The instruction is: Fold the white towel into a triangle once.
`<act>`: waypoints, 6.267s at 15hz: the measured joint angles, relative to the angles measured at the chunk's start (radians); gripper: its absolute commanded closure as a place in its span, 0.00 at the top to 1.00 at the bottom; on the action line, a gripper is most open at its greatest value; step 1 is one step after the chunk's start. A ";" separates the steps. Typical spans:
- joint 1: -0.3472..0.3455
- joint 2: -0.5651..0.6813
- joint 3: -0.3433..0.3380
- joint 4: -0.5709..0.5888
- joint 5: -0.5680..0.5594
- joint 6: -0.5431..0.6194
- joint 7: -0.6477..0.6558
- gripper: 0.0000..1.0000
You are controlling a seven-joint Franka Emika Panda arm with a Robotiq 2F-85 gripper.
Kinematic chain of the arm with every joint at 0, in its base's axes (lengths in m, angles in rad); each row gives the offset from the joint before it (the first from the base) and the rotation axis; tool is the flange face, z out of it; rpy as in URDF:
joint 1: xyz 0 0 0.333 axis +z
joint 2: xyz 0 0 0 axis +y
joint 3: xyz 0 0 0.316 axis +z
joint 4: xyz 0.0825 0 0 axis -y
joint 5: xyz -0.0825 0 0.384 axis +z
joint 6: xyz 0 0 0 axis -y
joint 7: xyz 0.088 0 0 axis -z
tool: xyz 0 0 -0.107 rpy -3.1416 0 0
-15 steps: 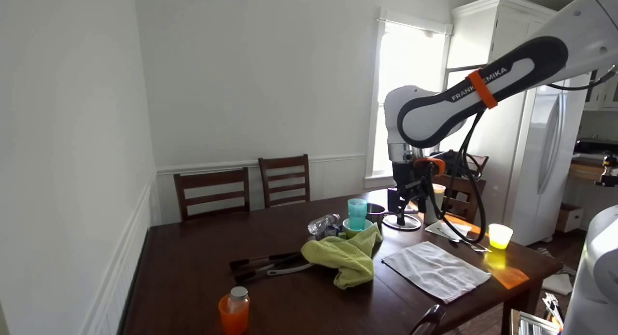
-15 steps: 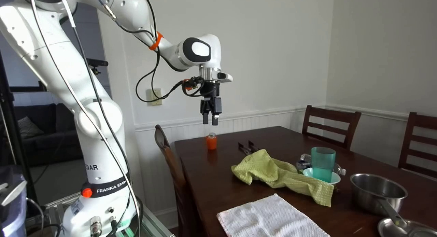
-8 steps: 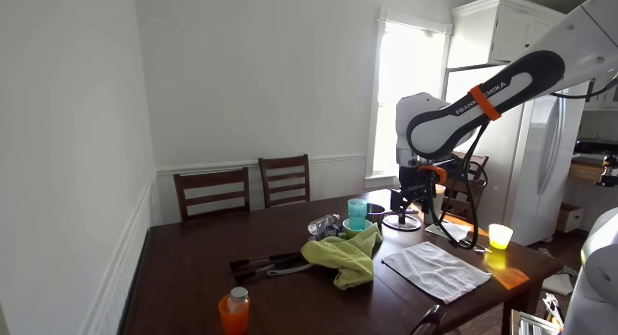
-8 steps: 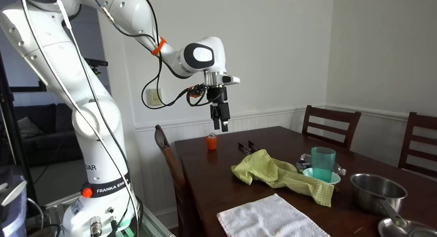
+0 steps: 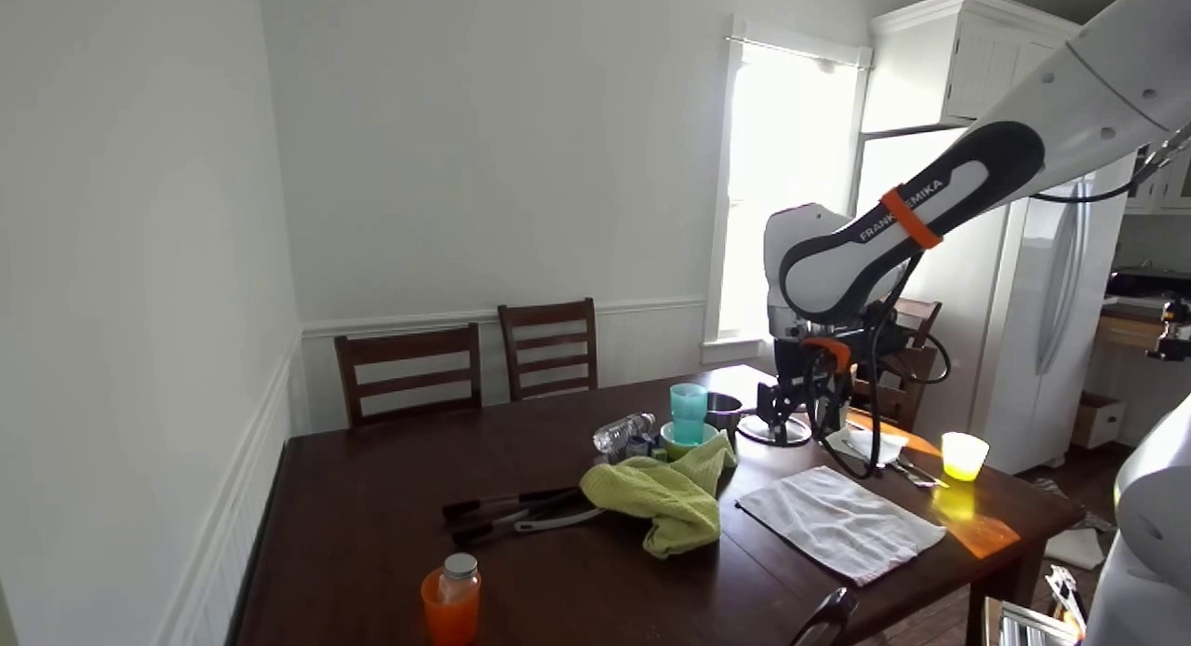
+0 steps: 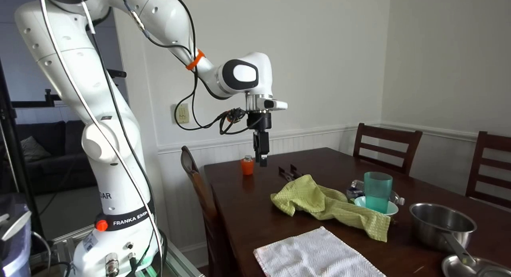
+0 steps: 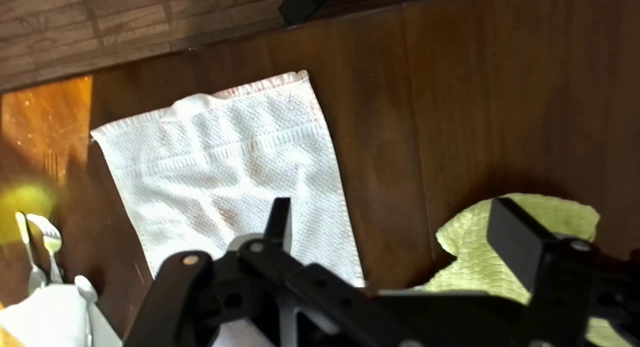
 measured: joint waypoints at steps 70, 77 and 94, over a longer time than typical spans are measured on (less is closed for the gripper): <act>-0.046 0.934 -0.112 0.473 0.480 0.602 -0.204 0.47; -0.060 0.939 -0.110 0.474 0.481 0.622 -0.222 0.01; -0.110 0.713 -0.159 0.360 0.510 0.640 -0.271 0.02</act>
